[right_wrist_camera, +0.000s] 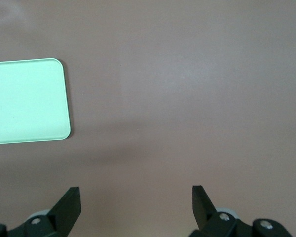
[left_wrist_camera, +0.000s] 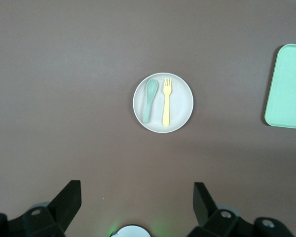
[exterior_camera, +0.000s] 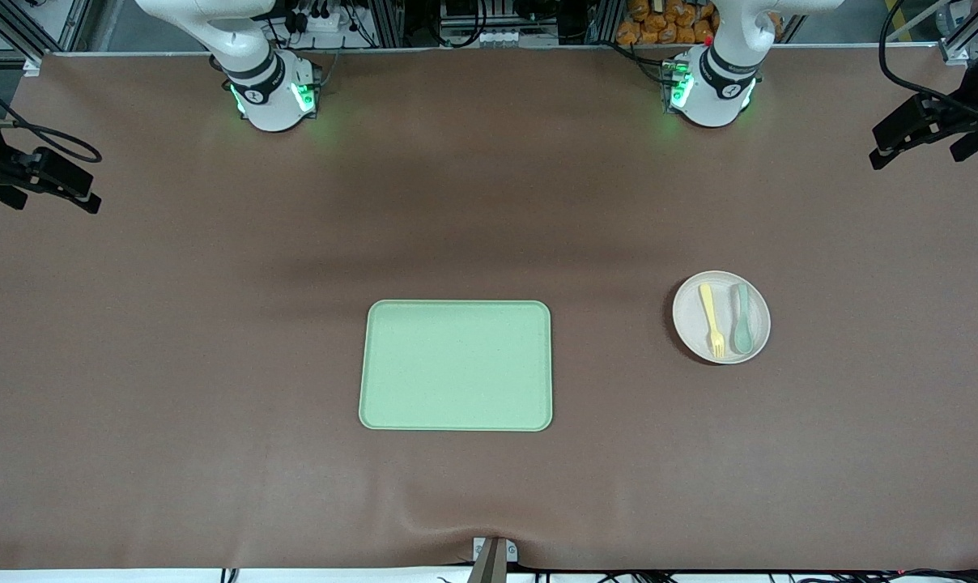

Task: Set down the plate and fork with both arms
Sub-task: 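Move the left gripper down toward the white plate's rim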

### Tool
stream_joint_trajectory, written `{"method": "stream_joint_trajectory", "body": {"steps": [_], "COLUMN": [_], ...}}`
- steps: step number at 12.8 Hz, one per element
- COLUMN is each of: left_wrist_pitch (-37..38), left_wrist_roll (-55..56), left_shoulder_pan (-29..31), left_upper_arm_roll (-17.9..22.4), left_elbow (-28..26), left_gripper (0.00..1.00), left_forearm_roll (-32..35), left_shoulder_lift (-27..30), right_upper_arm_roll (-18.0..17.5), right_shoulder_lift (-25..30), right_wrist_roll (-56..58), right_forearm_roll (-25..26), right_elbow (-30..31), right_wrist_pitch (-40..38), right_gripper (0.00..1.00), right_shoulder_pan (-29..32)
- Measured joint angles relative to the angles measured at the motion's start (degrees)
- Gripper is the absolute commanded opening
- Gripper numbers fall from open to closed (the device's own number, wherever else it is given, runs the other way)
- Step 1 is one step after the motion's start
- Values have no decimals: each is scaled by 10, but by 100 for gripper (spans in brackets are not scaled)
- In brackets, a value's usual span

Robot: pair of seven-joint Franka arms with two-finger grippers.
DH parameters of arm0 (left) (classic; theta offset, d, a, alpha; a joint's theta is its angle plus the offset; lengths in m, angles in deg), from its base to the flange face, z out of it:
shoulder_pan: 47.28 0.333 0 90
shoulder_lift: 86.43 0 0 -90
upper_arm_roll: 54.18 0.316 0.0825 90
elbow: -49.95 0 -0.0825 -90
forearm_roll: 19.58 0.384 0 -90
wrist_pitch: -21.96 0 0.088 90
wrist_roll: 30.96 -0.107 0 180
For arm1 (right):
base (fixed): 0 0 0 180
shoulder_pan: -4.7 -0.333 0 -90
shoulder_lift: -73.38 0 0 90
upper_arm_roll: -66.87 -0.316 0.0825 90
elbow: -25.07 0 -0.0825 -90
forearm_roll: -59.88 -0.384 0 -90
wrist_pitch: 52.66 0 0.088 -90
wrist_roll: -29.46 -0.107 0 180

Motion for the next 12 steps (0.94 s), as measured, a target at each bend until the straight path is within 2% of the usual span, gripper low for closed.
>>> {"method": "stream_joint_trajectory", "body": {"steps": [5,8,10,12], "left_wrist_pitch": [3,-5,-61,-138], "left_wrist_roll": [-24,-35,-35,-35], "left_shoulder_pan": [1,6,8,9], "left_upper_arm_roll": [0,7,8,8], "left_elbow": [-4,-19,-60,-129], "left_gripper": [100,100,100,100], "left_forearm_roll": [0,0,0,0], "left_shoulder_lift": [-3,-29,-46,-48], "right_upper_arm_roll": [0,0,0,0], "right_shoulder_lift": [0,0,0,0], "right_wrist_roll": [0,0,0,0], "right_forearm_roll": [0,0,0,0], "right_elbow": [0,0,1,1], "right_wrist_pitch": [0,0,0,0], "right_gripper": [100,100,100,100], "right_shoulder_pan": [0,0,0,0]}}
